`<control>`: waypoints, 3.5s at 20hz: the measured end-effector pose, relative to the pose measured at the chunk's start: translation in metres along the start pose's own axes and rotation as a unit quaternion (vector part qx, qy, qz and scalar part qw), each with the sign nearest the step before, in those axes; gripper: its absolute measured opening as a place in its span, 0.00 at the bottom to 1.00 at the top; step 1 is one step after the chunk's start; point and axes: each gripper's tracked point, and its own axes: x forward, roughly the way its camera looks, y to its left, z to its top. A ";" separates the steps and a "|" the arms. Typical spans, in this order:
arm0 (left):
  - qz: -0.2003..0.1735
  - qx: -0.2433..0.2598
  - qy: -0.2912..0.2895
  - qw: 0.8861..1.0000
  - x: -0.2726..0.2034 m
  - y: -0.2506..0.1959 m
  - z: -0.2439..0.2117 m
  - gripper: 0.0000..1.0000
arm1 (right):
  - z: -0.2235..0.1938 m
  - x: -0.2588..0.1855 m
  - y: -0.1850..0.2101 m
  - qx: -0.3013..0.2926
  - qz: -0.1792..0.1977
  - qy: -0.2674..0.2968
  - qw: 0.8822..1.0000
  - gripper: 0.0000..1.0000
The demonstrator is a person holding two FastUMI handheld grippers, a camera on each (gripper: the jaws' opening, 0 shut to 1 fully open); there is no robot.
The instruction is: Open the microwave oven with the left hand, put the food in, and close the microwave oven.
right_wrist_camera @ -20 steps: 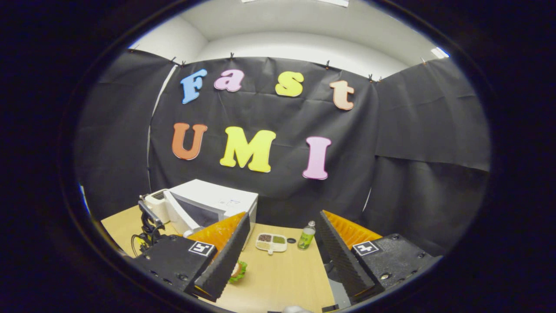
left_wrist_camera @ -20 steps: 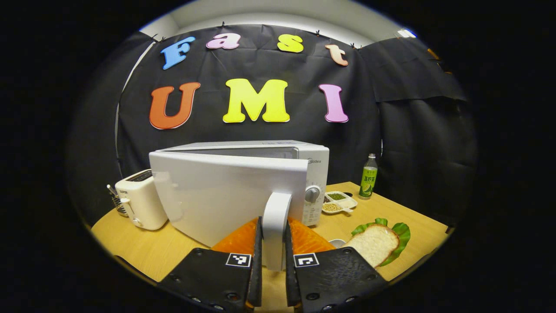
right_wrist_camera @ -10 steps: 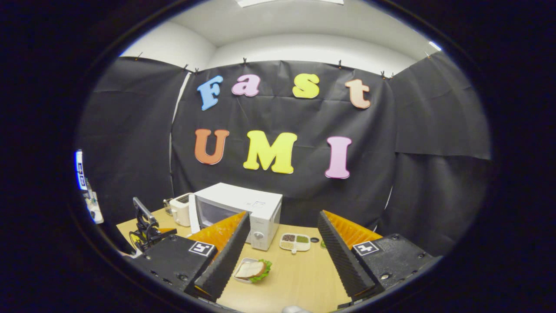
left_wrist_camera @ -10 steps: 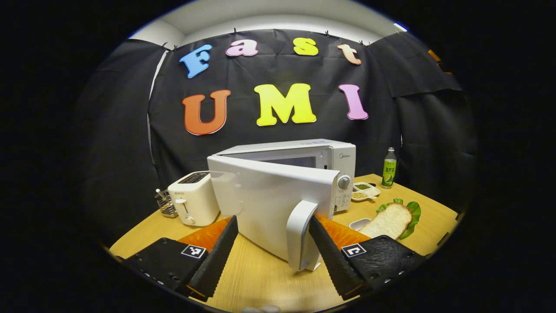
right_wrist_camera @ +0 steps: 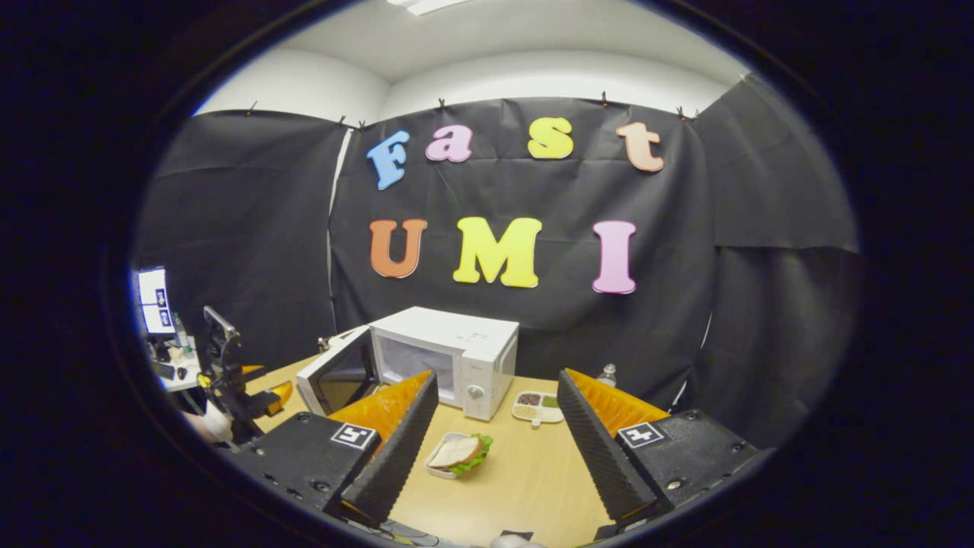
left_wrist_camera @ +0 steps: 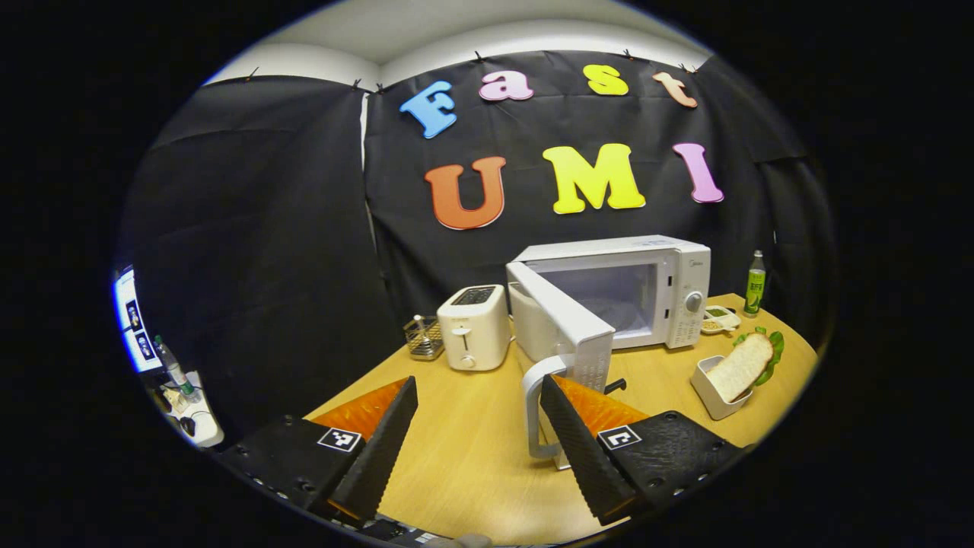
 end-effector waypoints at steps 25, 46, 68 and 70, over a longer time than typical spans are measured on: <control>-0.100 -0.014 -0.069 0.993 -0.043 -0.069 0.136 0.96 | -0.273 0.227 0.030 0.251 0.108 0.316 0.909 0.92; -0.035 -0.003 -0.044 0.998 -0.052 -0.071 0.134 0.96 | -0.158 0.245 0.083 0.381 0.206 0.299 0.851 0.35; -0.060 0.027 -0.032 0.997 -0.005 -0.014 0.075 0.97 | -0.155 0.487 0.234 0.563 -0.023 0.008 0.826 0.35; -0.057 0.033 -0.030 0.997 0.006 -0.009 0.072 0.96 | -0.163 0.507 0.236 0.570 -0.036 0.007 0.821 0.35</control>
